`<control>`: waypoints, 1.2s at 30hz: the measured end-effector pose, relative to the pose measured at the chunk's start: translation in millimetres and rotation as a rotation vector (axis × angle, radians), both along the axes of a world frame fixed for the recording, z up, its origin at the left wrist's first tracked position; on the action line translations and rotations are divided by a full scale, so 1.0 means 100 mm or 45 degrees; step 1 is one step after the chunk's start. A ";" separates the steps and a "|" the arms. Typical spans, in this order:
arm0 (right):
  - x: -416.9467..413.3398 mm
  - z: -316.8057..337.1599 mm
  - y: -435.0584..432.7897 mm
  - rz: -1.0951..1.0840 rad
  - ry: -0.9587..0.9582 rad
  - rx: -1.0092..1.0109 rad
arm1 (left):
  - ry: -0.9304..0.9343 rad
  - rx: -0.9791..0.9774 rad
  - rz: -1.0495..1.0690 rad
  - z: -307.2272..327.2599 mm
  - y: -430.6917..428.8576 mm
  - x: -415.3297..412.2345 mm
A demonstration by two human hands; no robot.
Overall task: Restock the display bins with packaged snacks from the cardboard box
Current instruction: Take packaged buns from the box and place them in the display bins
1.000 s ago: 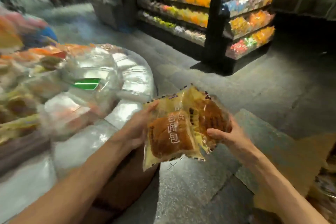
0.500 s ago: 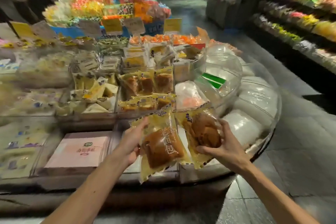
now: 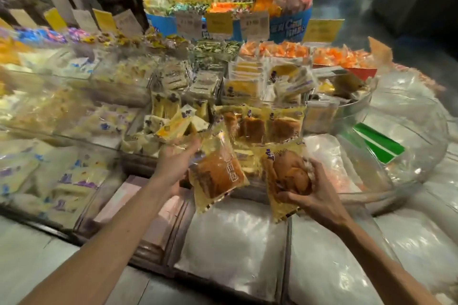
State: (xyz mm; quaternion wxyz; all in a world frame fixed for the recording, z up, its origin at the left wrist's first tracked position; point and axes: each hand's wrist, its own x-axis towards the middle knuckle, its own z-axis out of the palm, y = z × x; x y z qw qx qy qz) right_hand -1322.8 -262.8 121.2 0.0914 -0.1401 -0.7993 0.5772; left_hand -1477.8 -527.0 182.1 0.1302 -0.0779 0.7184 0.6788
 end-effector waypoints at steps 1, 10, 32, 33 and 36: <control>-0.10 0.01 0.04 0.013 -0.004 0.003 | 0.078 -0.030 0.023 0.05 0.04 -0.15; -0.64 0.11 0.15 -0.058 -0.012 -0.010 | 0.755 -0.310 -0.259 0.21 0.54 -1.21; -1.02 0.01 0.15 -0.318 -0.112 0.029 | 1.085 -1.206 -0.941 -0.70 0.67 -1.96; -1.03 0.01 0.16 -0.308 -0.114 0.027 | 1.032 -1.318 -1.004 -0.75 0.67 -1.93; -1.05 0.04 0.19 -0.294 -0.113 0.014 | 0.947 -1.440 -0.995 -0.77 0.67 -1.91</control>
